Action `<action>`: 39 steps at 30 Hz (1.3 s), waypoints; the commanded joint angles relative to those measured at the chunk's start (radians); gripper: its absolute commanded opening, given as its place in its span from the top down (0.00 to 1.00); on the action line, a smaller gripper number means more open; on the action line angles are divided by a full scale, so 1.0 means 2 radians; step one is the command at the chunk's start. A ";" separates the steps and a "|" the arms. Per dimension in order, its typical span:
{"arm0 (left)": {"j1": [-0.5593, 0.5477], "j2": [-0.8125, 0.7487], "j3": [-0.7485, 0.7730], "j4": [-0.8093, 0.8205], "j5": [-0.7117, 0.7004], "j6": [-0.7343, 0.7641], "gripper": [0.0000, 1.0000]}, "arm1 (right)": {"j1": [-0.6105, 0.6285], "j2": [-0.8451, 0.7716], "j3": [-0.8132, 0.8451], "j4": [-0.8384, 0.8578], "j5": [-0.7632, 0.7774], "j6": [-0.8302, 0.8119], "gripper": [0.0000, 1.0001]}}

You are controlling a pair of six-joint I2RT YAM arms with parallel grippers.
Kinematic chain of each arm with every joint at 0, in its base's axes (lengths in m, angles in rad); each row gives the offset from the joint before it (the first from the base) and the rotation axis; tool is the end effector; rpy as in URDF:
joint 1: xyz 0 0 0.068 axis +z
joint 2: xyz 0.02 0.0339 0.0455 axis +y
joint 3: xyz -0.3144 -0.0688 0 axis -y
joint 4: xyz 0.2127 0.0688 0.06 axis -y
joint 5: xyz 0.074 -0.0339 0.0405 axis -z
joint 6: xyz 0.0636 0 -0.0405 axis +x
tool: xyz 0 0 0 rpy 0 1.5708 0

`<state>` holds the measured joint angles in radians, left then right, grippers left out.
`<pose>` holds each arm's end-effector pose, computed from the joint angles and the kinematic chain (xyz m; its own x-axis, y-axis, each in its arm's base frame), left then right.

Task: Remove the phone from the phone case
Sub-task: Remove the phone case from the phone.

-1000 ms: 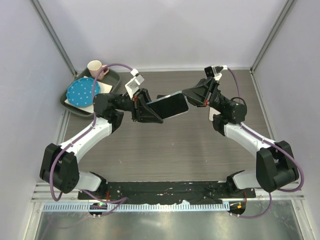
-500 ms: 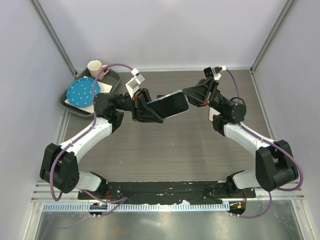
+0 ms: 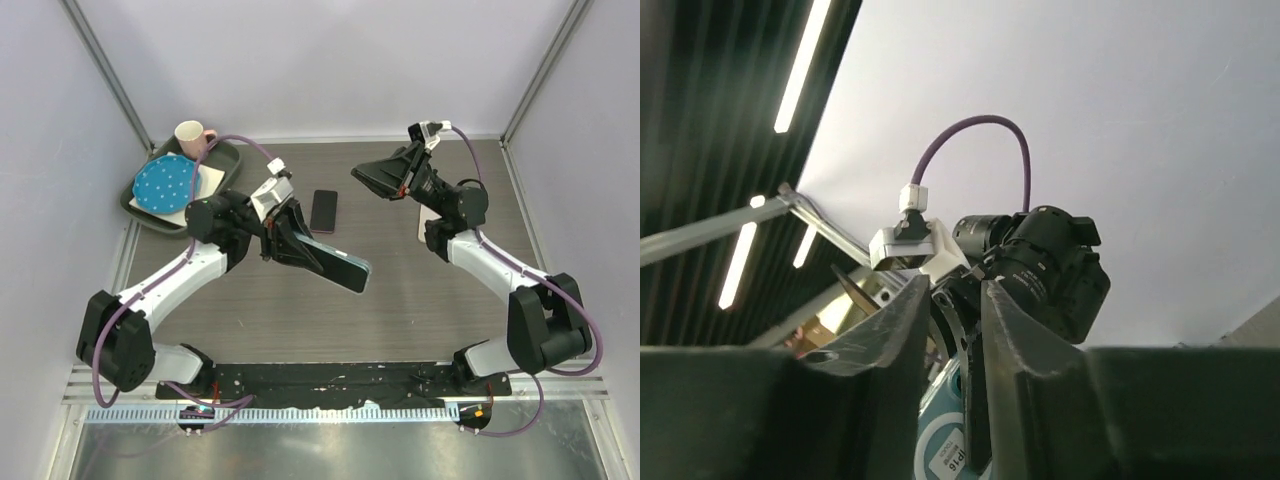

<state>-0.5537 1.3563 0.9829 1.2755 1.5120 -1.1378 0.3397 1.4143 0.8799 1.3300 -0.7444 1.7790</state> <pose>0.1548 -0.1703 0.4600 -0.2259 0.0769 -0.9711 0.8396 -0.4901 -0.2341 0.2394 0.1303 0.4536 -0.8164 0.4747 -0.3288 -0.5159 -0.3435 0.7848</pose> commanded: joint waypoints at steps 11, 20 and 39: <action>0.075 -0.046 -0.050 -0.089 -0.089 0.126 1.00 | -0.006 -0.095 0.090 -0.352 -0.266 -0.481 0.47; 0.084 -0.032 -0.093 -0.081 -0.176 0.142 1.00 | -0.006 -0.110 0.079 -0.459 -0.175 -0.569 0.48; 0.100 -0.038 -0.081 -0.001 -0.186 0.099 1.00 | 0.014 -0.040 0.031 -0.074 -0.146 -0.185 0.57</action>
<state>-0.3641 1.3209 0.7853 1.1542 1.1702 -0.9394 0.3645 1.3312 0.9310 0.9817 -1.0748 1.1973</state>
